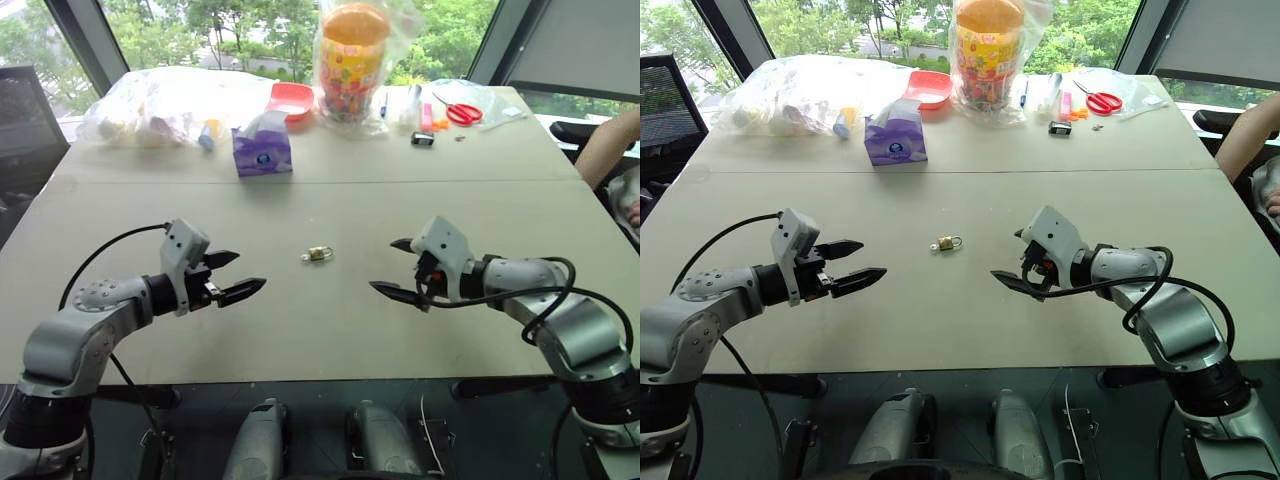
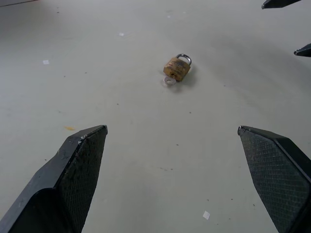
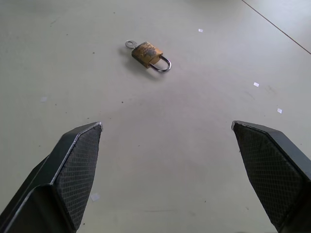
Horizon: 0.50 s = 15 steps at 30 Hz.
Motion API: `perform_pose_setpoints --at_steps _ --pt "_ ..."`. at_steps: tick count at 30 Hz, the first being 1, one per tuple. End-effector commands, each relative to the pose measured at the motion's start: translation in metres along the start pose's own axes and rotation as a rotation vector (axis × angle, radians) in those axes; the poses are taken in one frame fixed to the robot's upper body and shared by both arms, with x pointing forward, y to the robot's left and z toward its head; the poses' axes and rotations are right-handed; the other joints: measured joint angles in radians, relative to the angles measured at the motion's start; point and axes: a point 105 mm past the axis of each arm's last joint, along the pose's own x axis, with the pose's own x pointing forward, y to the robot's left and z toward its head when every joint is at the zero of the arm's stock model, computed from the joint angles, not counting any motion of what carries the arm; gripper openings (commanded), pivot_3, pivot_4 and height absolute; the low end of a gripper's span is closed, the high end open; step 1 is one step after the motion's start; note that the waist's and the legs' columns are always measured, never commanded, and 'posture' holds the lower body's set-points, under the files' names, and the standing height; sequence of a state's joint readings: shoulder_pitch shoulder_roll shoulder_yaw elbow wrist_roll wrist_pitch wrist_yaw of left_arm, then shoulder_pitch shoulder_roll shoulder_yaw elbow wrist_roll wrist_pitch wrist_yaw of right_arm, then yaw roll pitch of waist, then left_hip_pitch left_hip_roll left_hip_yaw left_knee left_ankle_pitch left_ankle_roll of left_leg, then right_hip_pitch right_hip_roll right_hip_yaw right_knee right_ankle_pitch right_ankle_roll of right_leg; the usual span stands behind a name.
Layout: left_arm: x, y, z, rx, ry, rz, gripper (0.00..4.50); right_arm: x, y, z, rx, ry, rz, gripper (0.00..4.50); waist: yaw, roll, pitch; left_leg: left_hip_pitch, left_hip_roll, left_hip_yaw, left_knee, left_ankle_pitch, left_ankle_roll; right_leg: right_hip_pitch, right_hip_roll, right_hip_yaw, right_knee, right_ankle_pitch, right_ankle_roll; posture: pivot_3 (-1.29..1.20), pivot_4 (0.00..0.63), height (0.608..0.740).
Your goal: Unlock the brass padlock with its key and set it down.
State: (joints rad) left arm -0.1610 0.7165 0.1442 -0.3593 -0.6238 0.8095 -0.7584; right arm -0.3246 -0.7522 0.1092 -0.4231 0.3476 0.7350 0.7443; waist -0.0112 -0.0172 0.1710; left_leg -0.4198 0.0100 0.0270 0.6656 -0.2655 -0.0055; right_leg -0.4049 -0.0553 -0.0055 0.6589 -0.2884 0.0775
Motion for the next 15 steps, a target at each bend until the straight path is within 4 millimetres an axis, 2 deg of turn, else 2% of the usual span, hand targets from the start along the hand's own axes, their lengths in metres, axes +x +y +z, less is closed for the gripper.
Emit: perform_pose_setpoints --at_steps 1,10,13,15 --pt "-0.003 -0.008 0.010 0.025 -0.037 -0.020 4.48 0.000 -0.006 0.014 -0.043 -0.052 -0.026 4.50 -0.001 0.000 0.000 0.000 0.000 0.000 0.000 0.000 0.000 0.000 0.000 0.000 0.000 0.000 0.000 0.00 0.150 0.740" --pt "-0.002 -0.002 0.008 0.062 0.002 0.027 4.48 0.002 -0.011 0.018 -0.051 -0.064 -0.030 4.50 0.000 0.000 0.000 0.000 0.000 0.000 0.000 0.000 0.000 0.000 0.000 0.000 0.000 0.000 0.000 0.00 0.150 0.740" --pt "0.004 0.015 0.010 0.110 0.037 0.158 4.48 0.008 -0.011 0.022 -0.067 -0.074 -0.002 4.50 0.001 0.000 0.000 0.000 0.000 0.000 0.000 0.000 0.000 0.000 0.000 0.000 0.000 0.000 0.000 0.00 0.150 0.740" --pt "0.006 0.019 0.017 0.127 0.021 0.175 4.48 0.017 -0.011 0.026 -0.100 -0.075 0.021 4.50 0.000 0.000 0.000 0.000 0.000 0.000 0.000 0.000 0.000 0.000 0.000 0.000 0.000 0.000 0.000 0.00 0.150 0.740"
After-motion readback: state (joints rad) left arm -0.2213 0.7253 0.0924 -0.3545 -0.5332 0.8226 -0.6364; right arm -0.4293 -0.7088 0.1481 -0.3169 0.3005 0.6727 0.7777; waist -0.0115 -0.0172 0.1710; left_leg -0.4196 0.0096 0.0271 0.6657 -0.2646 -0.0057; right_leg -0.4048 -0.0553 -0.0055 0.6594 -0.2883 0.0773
